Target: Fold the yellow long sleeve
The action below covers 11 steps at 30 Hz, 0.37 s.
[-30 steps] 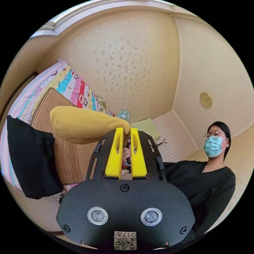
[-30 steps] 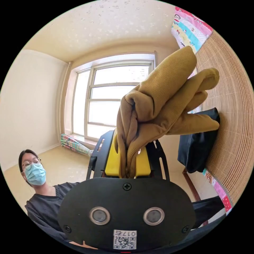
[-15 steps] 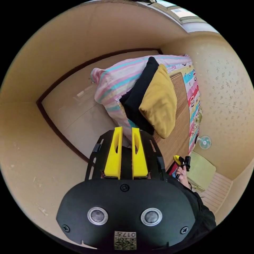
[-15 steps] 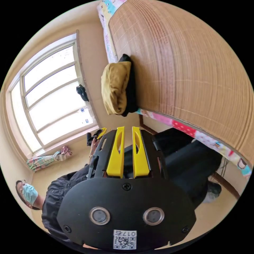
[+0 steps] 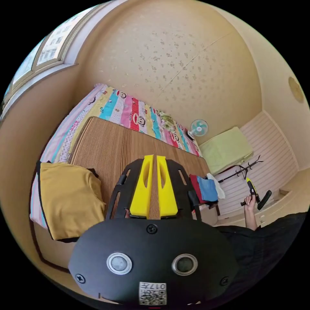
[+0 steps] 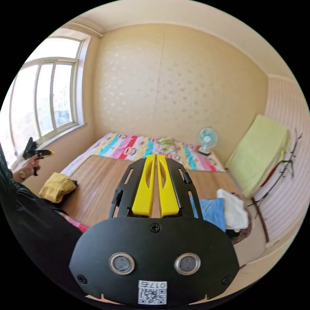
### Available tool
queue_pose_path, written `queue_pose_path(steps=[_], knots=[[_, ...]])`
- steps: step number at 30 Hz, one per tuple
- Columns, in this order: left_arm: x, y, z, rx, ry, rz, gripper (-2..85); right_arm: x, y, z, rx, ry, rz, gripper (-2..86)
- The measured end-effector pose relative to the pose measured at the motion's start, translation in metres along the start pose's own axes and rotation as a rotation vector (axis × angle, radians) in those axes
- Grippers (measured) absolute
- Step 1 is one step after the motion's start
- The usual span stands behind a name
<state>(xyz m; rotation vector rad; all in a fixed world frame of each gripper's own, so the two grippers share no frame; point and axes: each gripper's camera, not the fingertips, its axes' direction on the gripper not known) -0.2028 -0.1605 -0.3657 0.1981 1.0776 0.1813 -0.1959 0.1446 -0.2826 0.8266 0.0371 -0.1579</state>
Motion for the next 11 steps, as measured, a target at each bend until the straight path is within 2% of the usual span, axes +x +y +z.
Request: queue_pose_path(steps=[1,4,5,7,11], knots=[[0.029,0.002,0.023,-0.02,0.082,0.063,-0.2,0.002,0.006,-0.023,0.073,0.145,-0.007,0.3],[0.085,0.018,0.076,-0.055,0.279,0.104,-0.7,0.019,0.022,-0.046,0.137,0.3,0.004,0.3],[0.106,0.027,0.093,-0.061,0.355,0.114,-0.9,0.026,0.026,-0.044,0.127,0.301,0.032,0.3],[0.135,0.041,0.115,-0.078,0.419,0.137,-0.9,0.067,0.043,-0.019,0.018,0.219,0.272,0.3],[0.186,0.068,0.142,-0.056,0.397,0.205,-1.0,0.12,0.082,0.062,-0.268,0.034,0.512,0.5]])
